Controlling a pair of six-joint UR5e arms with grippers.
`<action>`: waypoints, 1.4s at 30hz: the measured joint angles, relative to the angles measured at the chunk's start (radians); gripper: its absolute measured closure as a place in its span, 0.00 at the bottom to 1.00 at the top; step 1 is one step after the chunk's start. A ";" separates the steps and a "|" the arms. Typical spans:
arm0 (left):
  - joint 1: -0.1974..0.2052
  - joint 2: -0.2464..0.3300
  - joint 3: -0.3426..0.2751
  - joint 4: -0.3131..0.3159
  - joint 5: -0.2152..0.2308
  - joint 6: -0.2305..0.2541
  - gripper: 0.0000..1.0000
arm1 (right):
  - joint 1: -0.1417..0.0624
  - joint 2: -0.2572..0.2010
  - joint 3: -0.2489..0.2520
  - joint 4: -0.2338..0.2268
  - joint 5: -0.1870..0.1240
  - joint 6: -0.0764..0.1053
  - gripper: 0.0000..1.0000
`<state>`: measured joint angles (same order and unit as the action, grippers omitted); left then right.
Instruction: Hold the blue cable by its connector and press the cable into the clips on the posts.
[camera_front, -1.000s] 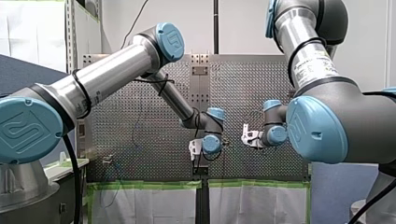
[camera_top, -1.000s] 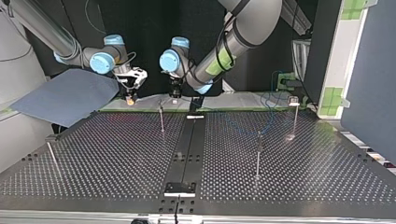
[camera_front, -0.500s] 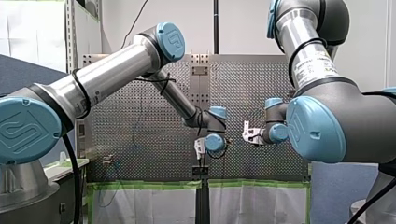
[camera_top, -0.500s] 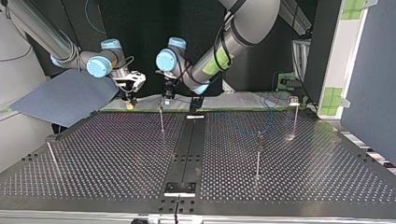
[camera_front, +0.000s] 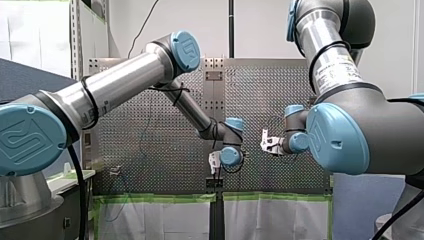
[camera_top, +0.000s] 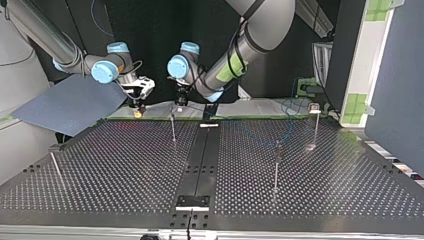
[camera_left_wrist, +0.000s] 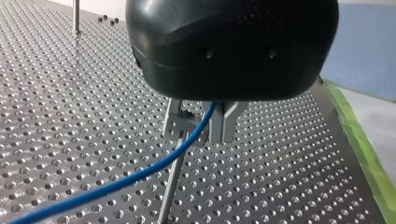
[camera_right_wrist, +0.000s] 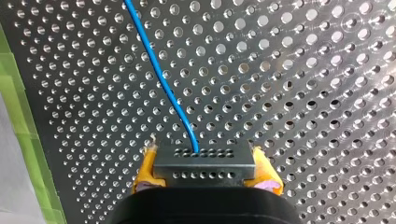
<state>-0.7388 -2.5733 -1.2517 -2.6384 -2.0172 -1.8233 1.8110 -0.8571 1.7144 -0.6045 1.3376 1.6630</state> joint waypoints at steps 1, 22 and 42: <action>0.002 0.000 0.000 0.001 0.005 0.000 0.98 | -0.001 0.000 0.000 -0.001 -0.001 0.000 1.00; 0.018 0.002 0.001 0.012 0.080 -0.019 0.98 | -0.002 0.006 -0.009 -0.002 -0.015 0.000 1.00; 0.046 0.001 0.028 0.003 0.086 -0.037 0.98 | -0.007 0.011 -0.016 -0.003 -0.015 -0.003 1.00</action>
<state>-0.6932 -2.5720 -1.2238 -2.6351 -1.9317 -1.8600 1.8038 -0.8463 1.6980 -0.6078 1.3225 1.6604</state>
